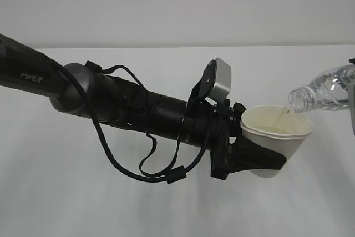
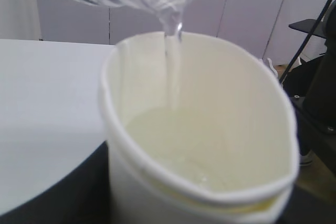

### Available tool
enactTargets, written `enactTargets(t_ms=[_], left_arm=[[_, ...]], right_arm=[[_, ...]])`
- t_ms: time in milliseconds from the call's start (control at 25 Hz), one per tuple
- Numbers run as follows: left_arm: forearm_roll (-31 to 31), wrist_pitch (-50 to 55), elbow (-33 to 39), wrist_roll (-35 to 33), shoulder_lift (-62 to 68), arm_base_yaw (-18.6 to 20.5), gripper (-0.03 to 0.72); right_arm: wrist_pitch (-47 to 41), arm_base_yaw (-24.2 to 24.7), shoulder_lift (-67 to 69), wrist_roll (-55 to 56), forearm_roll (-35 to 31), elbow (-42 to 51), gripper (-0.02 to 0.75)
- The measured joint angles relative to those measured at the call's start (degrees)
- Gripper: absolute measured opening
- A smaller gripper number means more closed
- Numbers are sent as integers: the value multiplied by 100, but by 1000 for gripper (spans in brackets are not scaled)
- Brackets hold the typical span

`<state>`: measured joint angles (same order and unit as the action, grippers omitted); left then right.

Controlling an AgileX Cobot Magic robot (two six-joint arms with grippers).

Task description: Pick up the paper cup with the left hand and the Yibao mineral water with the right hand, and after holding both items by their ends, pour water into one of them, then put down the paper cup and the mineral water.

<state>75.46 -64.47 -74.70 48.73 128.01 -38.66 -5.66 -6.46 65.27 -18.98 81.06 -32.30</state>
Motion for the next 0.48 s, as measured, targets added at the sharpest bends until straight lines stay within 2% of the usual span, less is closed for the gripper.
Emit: enactTargets(t_ms=[480], left_arm=[[73, 0, 0, 0, 0, 0, 433]], right_arm=[[0, 0, 0, 0, 101, 0, 400]])
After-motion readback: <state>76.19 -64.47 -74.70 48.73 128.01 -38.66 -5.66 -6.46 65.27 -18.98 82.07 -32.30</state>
